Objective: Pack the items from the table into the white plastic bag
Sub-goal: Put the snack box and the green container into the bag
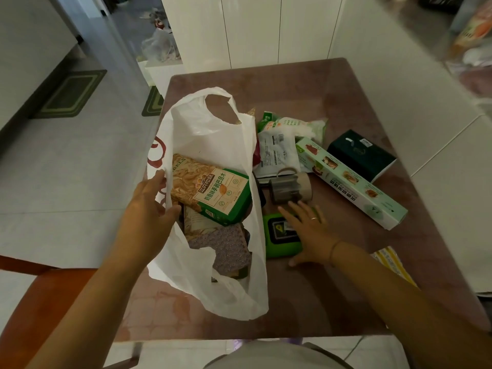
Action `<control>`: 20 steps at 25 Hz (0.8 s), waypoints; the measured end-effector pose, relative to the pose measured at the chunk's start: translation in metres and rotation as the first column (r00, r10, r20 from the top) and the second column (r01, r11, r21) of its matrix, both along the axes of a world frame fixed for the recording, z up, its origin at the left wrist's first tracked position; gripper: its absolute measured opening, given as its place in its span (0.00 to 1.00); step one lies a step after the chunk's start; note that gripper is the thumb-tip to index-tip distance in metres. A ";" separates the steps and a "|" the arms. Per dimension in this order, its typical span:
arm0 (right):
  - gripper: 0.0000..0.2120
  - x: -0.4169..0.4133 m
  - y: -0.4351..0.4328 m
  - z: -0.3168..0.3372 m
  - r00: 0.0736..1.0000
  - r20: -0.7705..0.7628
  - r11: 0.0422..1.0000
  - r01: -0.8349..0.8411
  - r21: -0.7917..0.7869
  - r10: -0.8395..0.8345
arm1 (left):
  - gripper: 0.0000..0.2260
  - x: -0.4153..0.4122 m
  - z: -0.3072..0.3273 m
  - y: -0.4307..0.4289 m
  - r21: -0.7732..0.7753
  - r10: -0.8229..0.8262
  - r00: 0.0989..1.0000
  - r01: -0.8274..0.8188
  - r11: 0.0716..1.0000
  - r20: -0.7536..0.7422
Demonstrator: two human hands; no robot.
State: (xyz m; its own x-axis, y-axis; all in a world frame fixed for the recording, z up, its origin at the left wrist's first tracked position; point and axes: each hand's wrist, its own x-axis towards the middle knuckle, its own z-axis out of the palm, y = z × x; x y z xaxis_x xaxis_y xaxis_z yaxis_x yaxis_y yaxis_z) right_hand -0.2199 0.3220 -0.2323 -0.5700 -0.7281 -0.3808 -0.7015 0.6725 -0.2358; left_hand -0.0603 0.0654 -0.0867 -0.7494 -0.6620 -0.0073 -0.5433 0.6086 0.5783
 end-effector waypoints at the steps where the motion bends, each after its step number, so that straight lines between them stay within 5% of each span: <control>1: 0.60 0.000 -0.005 -0.007 0.996 -0.054 0.995 -0.071 0.064 0.074 | 0.30 0.000 0.000 0.000 0.002 -0.001 1.000 0.001 1.000 -0.003; 4: 0.53 -0.007 -0.013 -0.011 0.992 -0.118 0.999 -0.031 0.042 0.036 | 0.29 0.002 0.002 0.001 -0.018 -0.003 1.000 0.003 1.000 -0.017; 7: 0.46 0.002 -0.004 -0.007 0.974 -0.051 0.970 0.216 -0.115 -0.223 | 0.27 0.007 0.003 -0.002 -0.012 0.012 1.000 -0.012 1.000 -0.023; 11: 0.45 0.017 -0.001 0.040 0.814 0.149 0.721 0.570 -0.394 -0.562 | 0.17 0.016 -0.001 -0.009 -0.031 0.033 0.995 -0.036 0.999 -0.091; 15: 0.43 0.033 -0.038 0.134 0.841 0.399 0.455 0.536 -0.711 -0.366 | 0.09 0.019 0.000 -0.011 -0.011 0.039 0.986 -0.041 0.999 -0.161; 17: 0.43 0.046 -0.078 0.150 0.851 0.470 0.478 0.522 -0.706 -0.235 | 0.10 0.020 0.001 -0.012 0.015 0.044 0.981 -0.042 0.999 -0.191; 20: 0.45 0.057 -0.145 0.131 0.884 0.324 0.698 0.465 -0.544 -0.336 | 0.10 0.020 0.004 -0.011 0.090 0.093 0.962 -0.072 0.993 -0.257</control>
State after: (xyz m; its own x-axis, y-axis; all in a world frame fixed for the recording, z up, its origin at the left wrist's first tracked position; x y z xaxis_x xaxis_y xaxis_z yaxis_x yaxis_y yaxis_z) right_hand -0.1626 0.1775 -0.1018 -0.8261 -0.5574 -0.0832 -0.2972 0.5564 -0.7760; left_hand -0.0404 0.0546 -0.0827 -0.6750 -0.7271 0.1254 -0.4144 0.5141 0.7510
